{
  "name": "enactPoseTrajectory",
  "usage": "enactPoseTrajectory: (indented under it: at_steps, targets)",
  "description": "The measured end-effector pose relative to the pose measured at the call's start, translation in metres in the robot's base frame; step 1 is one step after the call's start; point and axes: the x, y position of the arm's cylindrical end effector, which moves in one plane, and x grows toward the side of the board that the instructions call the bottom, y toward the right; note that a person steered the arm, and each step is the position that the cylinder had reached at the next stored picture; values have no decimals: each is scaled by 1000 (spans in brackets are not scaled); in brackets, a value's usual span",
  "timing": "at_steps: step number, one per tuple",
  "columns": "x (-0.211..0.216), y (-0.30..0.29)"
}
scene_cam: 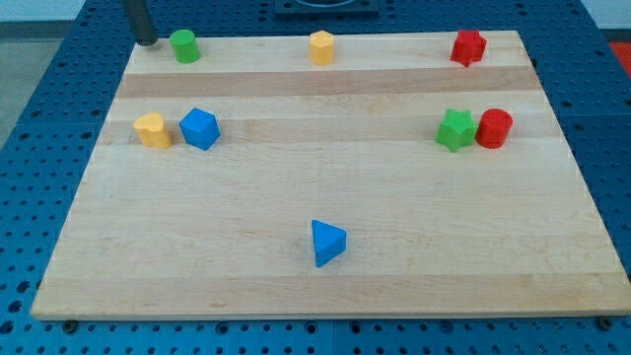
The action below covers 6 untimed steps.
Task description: Slide the green circle towards the blue cube
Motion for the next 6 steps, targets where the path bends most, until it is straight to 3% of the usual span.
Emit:
enactPoseTrajectory:
  at_steps: [3,6]
  targets:
    - [1,70]
    - [47,127]
